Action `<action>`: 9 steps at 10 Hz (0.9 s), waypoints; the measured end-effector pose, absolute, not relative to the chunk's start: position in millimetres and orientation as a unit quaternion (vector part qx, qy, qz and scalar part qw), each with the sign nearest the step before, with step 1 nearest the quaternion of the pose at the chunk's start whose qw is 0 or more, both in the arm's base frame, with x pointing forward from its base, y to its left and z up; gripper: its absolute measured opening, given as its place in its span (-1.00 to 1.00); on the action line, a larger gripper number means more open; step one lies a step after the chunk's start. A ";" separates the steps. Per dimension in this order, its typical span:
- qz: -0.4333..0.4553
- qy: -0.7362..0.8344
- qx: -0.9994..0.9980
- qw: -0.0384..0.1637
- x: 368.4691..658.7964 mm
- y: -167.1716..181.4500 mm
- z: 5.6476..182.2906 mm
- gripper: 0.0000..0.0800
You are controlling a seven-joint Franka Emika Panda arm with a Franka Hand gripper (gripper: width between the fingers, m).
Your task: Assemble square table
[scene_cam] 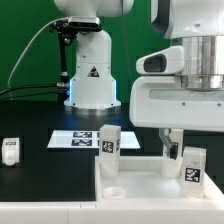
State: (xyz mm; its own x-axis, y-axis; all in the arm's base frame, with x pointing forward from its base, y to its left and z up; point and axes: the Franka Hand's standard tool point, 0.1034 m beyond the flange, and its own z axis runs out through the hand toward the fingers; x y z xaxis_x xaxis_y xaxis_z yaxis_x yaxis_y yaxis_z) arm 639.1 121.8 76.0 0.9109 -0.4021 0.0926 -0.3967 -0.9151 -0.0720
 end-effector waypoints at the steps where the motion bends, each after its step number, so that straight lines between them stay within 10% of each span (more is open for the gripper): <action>1: -0.052 0.221 -0.973 0.027 638.9 121.9 75.1 0.62; 5: -0.047 0.320 -0.946 0.028 637.2 116.6 72.8 -0.27; 9: -0.030 0.553 -0.832 0.037 634.9 120.0 72.4 -0.28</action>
Offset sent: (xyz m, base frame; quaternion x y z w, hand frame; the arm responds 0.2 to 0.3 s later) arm 0.0000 0.0000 0.0000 0.0000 0.0000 0.1296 0.9916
